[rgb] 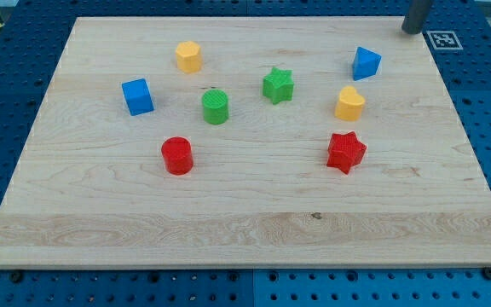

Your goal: Move your arm to the top left of the board

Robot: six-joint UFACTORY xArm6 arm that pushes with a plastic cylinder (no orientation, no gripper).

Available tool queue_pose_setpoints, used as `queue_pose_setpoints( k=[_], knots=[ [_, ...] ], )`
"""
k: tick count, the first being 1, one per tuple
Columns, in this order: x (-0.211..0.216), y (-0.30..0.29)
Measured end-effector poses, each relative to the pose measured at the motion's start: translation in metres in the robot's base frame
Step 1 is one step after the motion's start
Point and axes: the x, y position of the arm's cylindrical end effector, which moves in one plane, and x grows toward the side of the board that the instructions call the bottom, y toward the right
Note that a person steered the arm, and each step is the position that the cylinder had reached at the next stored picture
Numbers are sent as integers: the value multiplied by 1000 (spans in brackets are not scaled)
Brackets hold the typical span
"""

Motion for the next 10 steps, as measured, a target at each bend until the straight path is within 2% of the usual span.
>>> queue_pose_setpoints(
  k=[2,3,4,5,6,7,9,10],
  knots=[
    [-3,-3],
    [-37,-36],
    [-38,-40],
    [-38,-71],
    [-38,-159],
    [-55,-199],
    [-53,-356],
    [-53,-401]
  ],
)
